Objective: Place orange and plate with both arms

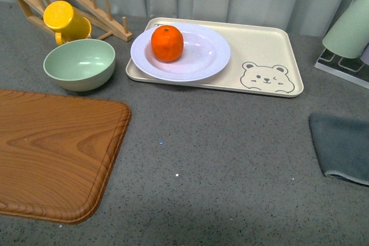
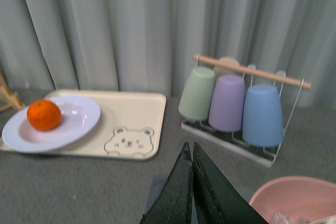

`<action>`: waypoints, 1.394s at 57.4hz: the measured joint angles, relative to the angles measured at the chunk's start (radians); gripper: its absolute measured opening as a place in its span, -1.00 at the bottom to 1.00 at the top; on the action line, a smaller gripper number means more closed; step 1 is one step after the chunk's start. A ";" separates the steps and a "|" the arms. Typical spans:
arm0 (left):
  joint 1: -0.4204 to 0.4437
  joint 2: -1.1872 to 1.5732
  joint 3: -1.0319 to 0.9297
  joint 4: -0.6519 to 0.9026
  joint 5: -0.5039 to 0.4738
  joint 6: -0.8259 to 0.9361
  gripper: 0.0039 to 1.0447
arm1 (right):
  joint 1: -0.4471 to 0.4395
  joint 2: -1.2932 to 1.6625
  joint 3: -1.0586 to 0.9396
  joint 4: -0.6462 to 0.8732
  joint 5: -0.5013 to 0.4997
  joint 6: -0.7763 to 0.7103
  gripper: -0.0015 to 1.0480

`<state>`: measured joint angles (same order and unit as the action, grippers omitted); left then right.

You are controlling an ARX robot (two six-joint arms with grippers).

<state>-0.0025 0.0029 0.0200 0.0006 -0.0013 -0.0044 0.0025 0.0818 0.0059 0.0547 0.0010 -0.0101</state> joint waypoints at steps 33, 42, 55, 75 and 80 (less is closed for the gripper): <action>0.000 0.000 0.000 0.000 0.000 0.000 0.88 | 0.000 -0.077 0.000 -0.053 -0.002 0.000 -0.01; 0.000 0.000 0.000 0.000 0.000 0.000 0.88 | 0.000 -0.077 0.000 -0.053 -0.002 0.000 0.49; 0.000 0.000 0.000 0.000 0.000 0.000 0.88 | 0.000 -0.077 0.000 -0.053 -0.002 0.002 0.81; 0.000 0.000 0.000 0.000 0.000 0.000 0.88 | 0.000 -0.077 0.000 -0.053 -0.002 0.002 0.82; 0.000 0.000 0.000 0.000 0.000 0.000 0.88 | 0.000 -0.077 0.000 -0.053 -0.002 0.002 0.82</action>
<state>-0.0025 0.0032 0.0196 0.0006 -0.0017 -0.0044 0.0025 0.0044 0.0059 0.0017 -0.0006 -0.0078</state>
